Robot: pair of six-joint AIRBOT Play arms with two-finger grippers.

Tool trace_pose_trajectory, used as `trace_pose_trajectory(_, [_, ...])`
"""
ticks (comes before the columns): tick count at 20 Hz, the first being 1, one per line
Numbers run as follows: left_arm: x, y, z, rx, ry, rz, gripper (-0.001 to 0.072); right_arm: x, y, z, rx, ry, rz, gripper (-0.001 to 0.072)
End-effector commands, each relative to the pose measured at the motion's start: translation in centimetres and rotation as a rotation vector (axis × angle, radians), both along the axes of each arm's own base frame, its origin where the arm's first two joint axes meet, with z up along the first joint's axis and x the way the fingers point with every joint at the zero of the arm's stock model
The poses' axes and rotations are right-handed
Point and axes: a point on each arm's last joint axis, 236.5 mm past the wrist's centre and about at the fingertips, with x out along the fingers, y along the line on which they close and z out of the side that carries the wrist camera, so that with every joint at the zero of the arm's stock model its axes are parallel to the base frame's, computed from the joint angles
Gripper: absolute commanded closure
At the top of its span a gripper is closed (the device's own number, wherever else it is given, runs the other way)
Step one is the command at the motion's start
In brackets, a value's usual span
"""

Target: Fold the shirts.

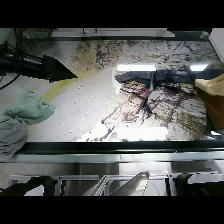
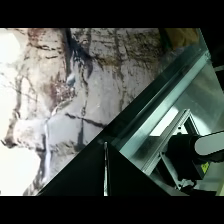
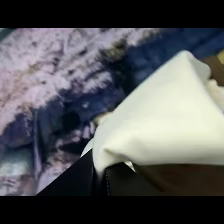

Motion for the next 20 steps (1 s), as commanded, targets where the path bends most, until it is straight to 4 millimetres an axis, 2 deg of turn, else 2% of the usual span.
trace_pose_trajectory(1, [-0.6,-0.7,-0.1,0.001,0.005,-0.026,0.0685,-7.2,-1.6,-5.0,-0.020,0.351,-0.106,0.0700])
trace_pose_trajectory(5, [-1.1,-0.9,-0.2,0.006,0.012,-0.049,0.0685,-12.3,-1.9,-9.4,0.019,0.583,-0.185,0.0699])
trace_pose_trajectory(12, [-1.9,-0.8,-0.3,0.013,0.029,-0.078,0.0685,-15.0,-0.1,-15.0,0.121,0.729,-0.182,0.0690])
trace_pose_trajectory(16, [-2.3,-0.8,-0.4,0.017,0.040,-0.092,0.0685,-15.6,0.4,-16.0,0.140,0.759,-0.176,0.0689])
trace_pose_trajectory(17, [-2.5,-0.8,-0.5,0.018,0.044,-0.096,0.0685,-15.8,0.6,-16.0,0.148,0.768,-0.173,0.0644])
trace_pose_trajectory(18, [-2.6,-0.8,-0.5,0.019,0.046,-0.100,0.0685,-16.2,0.7,-16.0,0.152,0.786,-0.171,0.0382])
trace_pose_trajectory(19, [-2.6,-0.8,-0.5,0.019,0.047,-0.101,0.0685,-16.6,0.7,-16.1,0.154,0.805,-0.183,0.0044])
trace_pose_trajectory(20, [-2.6,-0.8,-0.5,0.019,0.048,-0.102,0.0685,-16.7,0.7,-16.1,0.158,0.810,-0.193,0.0005])
